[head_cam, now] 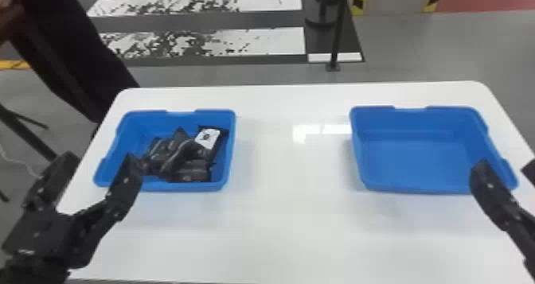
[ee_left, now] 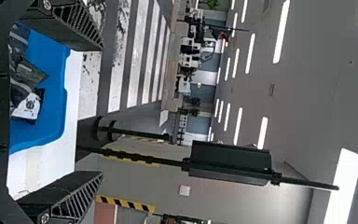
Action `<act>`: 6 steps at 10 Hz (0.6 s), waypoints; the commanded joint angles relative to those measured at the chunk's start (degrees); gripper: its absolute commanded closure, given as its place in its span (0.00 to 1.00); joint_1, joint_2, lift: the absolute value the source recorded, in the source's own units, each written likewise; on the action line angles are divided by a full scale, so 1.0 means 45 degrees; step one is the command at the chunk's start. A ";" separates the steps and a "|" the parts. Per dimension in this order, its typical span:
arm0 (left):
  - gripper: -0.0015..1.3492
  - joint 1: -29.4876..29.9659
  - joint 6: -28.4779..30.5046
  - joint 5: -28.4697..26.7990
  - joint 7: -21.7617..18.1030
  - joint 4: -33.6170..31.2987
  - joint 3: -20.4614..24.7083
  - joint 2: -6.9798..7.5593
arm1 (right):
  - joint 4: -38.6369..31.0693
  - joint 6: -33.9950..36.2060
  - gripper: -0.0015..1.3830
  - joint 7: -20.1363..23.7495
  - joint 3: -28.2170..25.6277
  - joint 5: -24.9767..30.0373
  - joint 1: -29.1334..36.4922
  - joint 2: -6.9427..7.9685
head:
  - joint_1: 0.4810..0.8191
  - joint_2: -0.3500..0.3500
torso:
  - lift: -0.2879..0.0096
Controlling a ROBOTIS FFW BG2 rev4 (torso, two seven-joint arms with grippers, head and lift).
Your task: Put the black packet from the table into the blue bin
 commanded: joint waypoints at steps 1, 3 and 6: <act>0.06 0.0000 0.0008 0.0016 -0.0001 -0.0006 -0.0027 0.0000 | -0.0001 0.0000 0.35 0.0000 -0.0014 0.0000 -0.0002 0.0011 | 0.63 0.61 | 0.60; 0.06 0.0000 0.0039 0.0066 -0.0001 -0.0006 -0.0052 0.0000 | 0.0031 0.0000 0.35 0.0000 -0.0014 0.0000 -0.0002 0.0011 | 0.63 0.61 | 0.60; 0.06 -0.0031 0.0101 0.0143 0.0019 0.0026 -0.0103 0.0019 | 0.0031 0.0000 0.35 0.0000 -0.0014 0.0000 -0.0002 0.0011 | 0.63 0.61 | 0.60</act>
